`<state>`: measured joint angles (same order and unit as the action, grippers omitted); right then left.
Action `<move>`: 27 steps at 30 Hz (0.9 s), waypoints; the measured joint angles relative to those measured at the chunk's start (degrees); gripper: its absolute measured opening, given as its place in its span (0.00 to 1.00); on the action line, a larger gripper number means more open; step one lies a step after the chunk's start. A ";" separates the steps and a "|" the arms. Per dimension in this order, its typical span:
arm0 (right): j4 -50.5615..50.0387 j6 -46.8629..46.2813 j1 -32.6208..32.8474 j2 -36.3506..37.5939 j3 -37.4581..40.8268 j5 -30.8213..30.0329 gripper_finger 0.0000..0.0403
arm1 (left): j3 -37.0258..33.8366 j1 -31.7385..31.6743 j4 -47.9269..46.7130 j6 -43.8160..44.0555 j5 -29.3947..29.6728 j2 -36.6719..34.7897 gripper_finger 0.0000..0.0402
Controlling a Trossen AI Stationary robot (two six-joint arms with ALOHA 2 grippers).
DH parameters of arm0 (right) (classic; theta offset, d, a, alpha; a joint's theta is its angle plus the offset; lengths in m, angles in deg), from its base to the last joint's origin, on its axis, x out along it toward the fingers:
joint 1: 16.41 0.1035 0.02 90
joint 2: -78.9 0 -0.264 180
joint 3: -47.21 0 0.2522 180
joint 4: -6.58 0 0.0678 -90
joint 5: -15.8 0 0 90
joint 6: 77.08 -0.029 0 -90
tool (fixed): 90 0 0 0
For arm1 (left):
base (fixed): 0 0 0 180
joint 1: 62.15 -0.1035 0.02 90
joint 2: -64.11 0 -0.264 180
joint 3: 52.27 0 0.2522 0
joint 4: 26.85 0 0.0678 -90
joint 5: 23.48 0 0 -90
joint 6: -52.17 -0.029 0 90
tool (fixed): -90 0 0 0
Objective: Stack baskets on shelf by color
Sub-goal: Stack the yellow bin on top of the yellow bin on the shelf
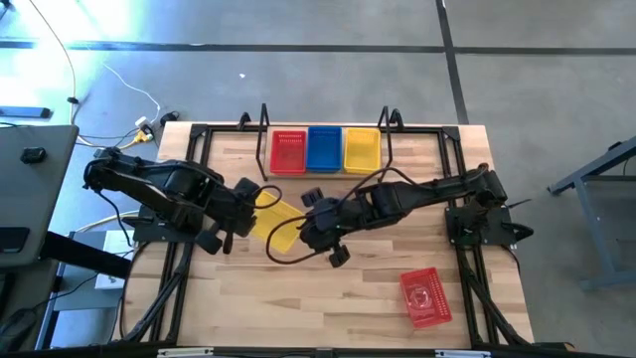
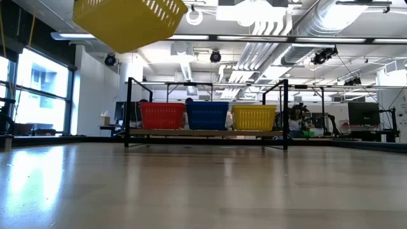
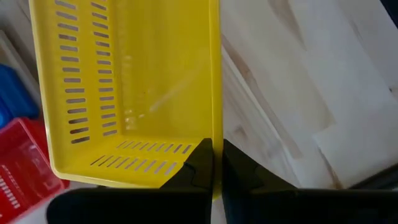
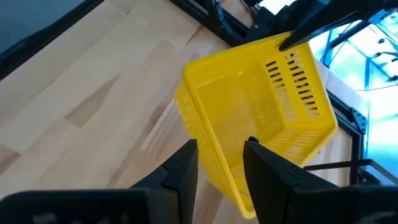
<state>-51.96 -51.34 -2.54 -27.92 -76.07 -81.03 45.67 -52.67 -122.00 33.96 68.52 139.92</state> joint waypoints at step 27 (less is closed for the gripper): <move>-6.19 -4.51 -1.67 -0.22 0.00 3.57 0.07 | 0.00 -0.07 6.18 -3.24 2.96 -0.02 0.00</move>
<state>-58.14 -55.85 -4.21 -28.14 -76.07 -77.46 45.67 -52.74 -115.82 30.72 71.47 139.89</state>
